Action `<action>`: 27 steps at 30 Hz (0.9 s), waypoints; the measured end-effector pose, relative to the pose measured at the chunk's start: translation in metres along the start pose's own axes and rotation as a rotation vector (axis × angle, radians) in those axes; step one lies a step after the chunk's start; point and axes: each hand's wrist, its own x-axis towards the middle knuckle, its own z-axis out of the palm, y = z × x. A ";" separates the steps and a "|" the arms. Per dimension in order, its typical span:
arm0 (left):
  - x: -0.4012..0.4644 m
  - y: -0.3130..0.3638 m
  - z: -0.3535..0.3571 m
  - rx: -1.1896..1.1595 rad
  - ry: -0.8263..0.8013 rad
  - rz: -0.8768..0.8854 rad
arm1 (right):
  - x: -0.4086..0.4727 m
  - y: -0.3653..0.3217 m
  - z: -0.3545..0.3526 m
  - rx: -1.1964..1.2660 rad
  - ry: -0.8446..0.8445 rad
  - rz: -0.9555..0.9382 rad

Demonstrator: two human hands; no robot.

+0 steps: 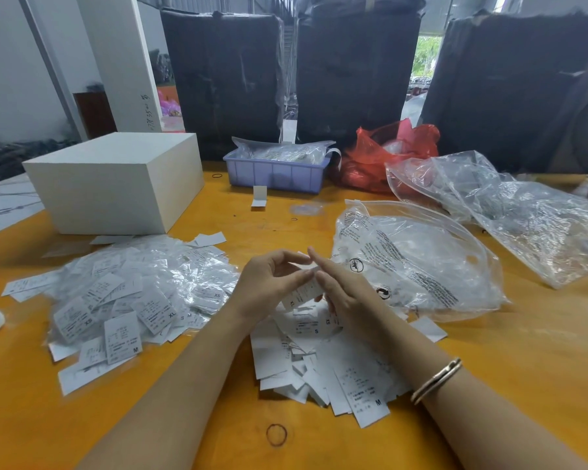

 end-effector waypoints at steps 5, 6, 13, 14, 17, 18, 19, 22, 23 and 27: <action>-0.001 0.003 -0.002 0.062 -0.042 0.000 | -0.001 -0.003 0.009 -0.208 -0.168 0.006; 0.000 0.004 -0.004 0.111 -0.046 0.014 | -0.001 -0.003 0.006 -0.221 -0.110 -0.030; 0.002 0.002 -0.031 0.703 0.281 0.120 | 0.000 0.033 -0.057 -0.520 0.766 0.055; 0.001 0.000 -0.034 0.832 0.301 0.086 | -0.003 0.043 -0.063 -0.585 0.713 0.191; 0.002 -0.007 -0.042 1.076 0.354 -0.073 | -0.005 0.061 -0.069 -0.806 0.334 0.565; 0.003 -0.009 -0.043 1.131 0.368 -0.118 | -0.004 0.064 -0.069 -0.878 0.265 0.594; 0.003 -0.010 -0.044 1.186 0.373 -0.155 | -0.002 0.065 -0.068 -0.928 0.247 0.589; 0.004 -0.013 -0.045 1.327 0.332 -0.202 | 0.000 0.063 -0.066 -0.925 0.342 0.530; 0.004 -0.013 -0.043 1.342 0.326 -0.195 | -0.001 0.064 -0.066 -0.885 0.386 0.519; 0.004 -0.012 -0.031 1.165 0.317 0.005 | -0.004 0.056 -0.064 -0.737 0.625 0.405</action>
